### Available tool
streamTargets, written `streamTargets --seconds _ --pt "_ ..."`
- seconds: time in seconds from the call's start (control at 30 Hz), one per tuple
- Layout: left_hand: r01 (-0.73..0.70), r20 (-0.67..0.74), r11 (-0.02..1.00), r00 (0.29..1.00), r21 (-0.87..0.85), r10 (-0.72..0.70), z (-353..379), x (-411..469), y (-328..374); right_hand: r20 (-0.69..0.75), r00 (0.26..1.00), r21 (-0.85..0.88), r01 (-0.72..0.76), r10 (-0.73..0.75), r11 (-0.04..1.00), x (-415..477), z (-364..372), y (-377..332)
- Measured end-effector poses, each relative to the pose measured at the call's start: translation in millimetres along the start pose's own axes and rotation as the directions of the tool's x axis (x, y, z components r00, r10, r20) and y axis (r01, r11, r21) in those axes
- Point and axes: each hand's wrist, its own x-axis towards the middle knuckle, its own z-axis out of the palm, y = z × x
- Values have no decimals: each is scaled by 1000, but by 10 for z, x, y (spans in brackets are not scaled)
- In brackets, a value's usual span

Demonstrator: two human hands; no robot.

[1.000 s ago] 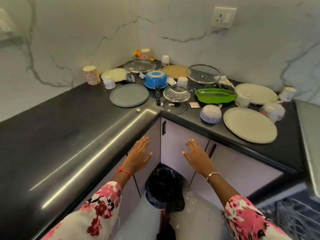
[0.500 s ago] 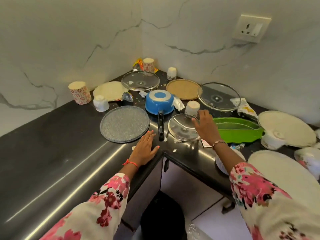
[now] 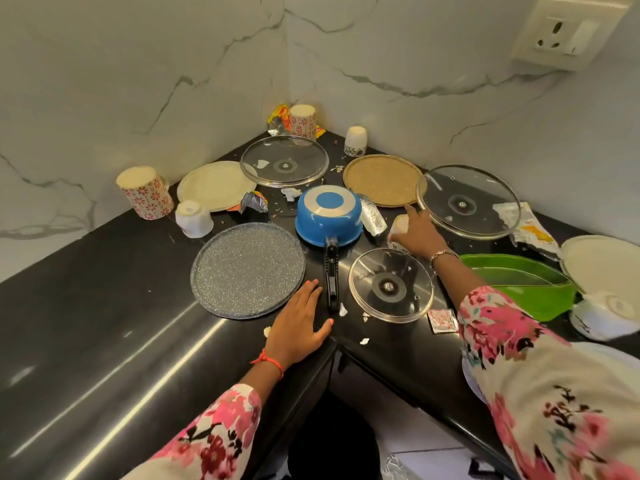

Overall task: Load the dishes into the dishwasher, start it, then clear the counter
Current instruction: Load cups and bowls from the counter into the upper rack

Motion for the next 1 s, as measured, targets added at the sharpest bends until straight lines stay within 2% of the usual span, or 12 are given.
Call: streamTargets --seconds 0.1,0.27,0.4,0.6,0.77,1.0 --pt "2 -2 1000 1000 -1 -2 -9 9 9 14 999 -13 -32 32 999 120 58 -14" --pt "7 6 1000 1000 12 -8 -32 15 22 -47 998 25 -28 30 999 147 97 -39" --pt "24 16 1000 1000 17 -24 -61 24 29 -210 976 63 67 -53 996 3 12 -85" --pt "41 65 998 997 49 -44 -101 -3 66 -408 901 14 166 -146 986 -545 -215 -180" --pt "66 32 994 997 92 -70 -199 -231 298 -409 882 23 266 -233 964 -1219 -211 -123" --pt "-26 6 996 1000 83 26 -246 -1289 841 -337 924 84 219 -179 972 -2571 95 103"
